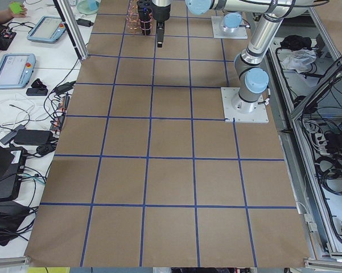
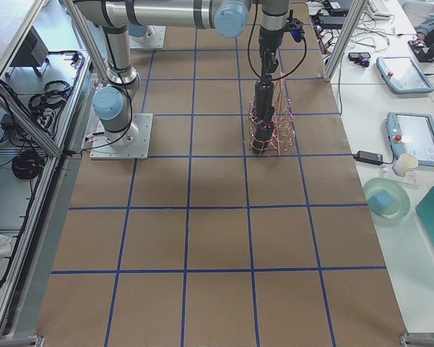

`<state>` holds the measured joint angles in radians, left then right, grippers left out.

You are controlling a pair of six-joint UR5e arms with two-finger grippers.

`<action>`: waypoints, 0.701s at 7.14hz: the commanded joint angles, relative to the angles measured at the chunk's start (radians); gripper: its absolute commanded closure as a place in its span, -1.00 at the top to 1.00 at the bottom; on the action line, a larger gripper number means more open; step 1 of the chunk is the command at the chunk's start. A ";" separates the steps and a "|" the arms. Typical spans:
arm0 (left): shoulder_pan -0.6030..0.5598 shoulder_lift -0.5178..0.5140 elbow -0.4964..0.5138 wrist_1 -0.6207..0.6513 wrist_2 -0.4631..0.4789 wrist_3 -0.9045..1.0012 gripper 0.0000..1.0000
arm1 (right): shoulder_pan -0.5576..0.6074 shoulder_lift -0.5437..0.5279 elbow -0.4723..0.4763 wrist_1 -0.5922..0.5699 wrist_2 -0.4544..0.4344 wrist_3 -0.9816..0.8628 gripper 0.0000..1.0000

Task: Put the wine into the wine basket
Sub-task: 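Lower the held bottle into the empty slot of the copper rack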

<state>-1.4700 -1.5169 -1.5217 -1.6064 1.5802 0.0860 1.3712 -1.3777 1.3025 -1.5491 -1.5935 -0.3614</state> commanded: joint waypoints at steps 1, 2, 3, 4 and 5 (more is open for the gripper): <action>-0.030 -0.005 0.000 0.002 -0.013 0.000 1.00 | 0.000 0.015 0.009 -0.002 0.004 -0.005 -1.00; -0.030 -0.003 0.000 0.002 -0.009 0.000 1.00 | 0.000 0.016 0.021 -0.006 0.007 -0.005 -1.00; -0.030 -0.002 0.000 0.000 -0.006 0.000 1.00 | 0.000 0.016 0.040 -0.043 0.006 -0.007 -1.00; -0.030 -0.002 -0.002 0.000 -0.005 0.001 1.00 | 0.000 0.016 0.059 -0.058 0.006 -0.007 -1.00; -0.030 -0.002 -0.003 0.002 -0.014 0.001 1.00 | 0.002 0.016 0.066 -0.068 0.006 -0.007 -1.00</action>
<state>-1.4998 -1.5189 -1.5233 -1.6055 1.5723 0.0869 1.3718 -1.3624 1.3546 -1.6006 -1.5876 -0.3679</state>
